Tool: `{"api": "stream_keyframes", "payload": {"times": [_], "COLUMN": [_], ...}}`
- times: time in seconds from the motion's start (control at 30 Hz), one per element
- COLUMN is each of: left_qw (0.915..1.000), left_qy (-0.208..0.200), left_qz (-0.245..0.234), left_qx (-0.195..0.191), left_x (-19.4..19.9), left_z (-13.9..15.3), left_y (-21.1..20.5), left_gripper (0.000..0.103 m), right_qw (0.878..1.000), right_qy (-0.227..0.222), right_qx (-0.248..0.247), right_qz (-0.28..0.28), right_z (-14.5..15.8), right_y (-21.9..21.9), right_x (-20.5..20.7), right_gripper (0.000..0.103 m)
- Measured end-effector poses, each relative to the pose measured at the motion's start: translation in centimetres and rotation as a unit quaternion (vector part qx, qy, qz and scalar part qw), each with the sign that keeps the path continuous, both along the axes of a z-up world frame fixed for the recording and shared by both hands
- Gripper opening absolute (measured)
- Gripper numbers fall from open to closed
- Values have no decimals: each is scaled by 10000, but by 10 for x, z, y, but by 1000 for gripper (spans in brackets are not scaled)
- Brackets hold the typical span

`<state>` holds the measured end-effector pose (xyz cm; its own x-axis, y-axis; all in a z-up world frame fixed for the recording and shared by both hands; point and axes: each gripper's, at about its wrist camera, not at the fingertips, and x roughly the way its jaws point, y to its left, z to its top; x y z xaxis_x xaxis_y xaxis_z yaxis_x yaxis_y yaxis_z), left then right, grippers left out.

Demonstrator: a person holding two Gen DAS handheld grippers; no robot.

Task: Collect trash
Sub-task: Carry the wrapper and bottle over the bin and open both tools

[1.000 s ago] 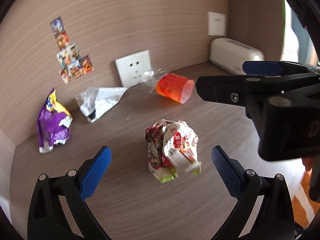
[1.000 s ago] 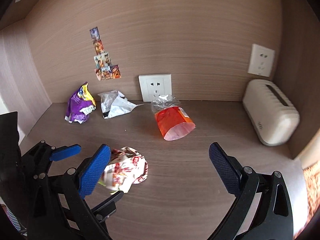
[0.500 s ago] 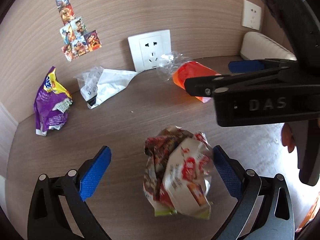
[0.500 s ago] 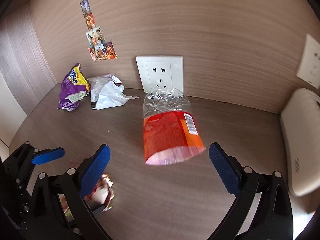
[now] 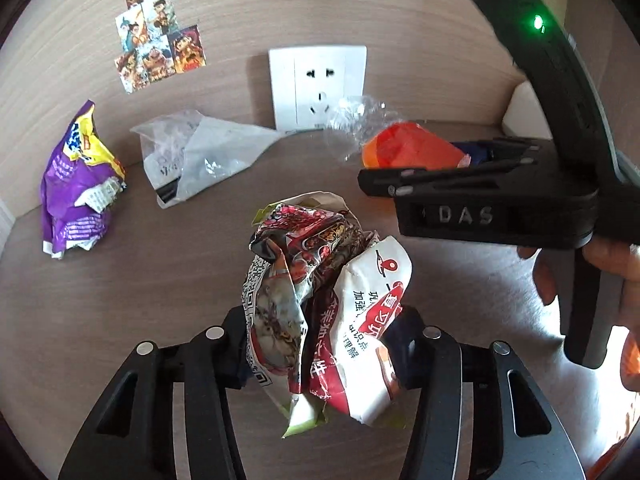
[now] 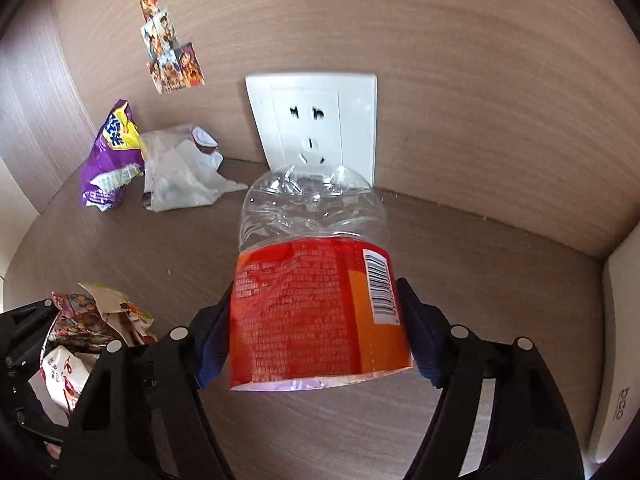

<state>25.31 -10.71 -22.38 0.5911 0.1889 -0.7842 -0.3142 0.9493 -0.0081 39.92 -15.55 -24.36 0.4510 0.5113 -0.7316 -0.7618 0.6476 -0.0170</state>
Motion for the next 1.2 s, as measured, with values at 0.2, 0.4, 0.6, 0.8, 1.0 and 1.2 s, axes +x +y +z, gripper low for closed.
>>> {"api": "stream_keyframes", "payload": {"times": [0.2, 0.4, 0.6, 0.8, 1.0, 1.2], "left_qw": [9987, 9940, 9843, 9637, 9234, 8689], "left_qy": [-269, -614, -841, -993, -1046, -910], "left_qz": [-180, -632, -1423, -2442, -3679, -4861], "left_qx": [402, 655, 618, 411, 312, 195], "left_x": [-12, -26, -38, -63, -100, -146], "left_z": [45, 86, 102, 105, 100, 88], "left_y": [-9, -27, -46, -57, -60, -82], "left_gripper": [49, 49, 49, 49, 49, 49], "right_qw": [9988, 9938, 9860, 9702, 9325, 8844], "right_qy": [-246, -616, -873, -1155, -1409, -1228], "right_qx": [403, 862, 1067, 1016, 857, 819], "right_qz": [-101, -353, -934, -1873, -3213, -4427], "right_z": [42, 89, 111, 116, 109, 82], "right_y": [-22, -53, -81, -96, -101, -109], "right_x": [-29, -69, -113, -165, -241, -320], "right_gripper": [73, 73, 73, 73, 73, 73]}}
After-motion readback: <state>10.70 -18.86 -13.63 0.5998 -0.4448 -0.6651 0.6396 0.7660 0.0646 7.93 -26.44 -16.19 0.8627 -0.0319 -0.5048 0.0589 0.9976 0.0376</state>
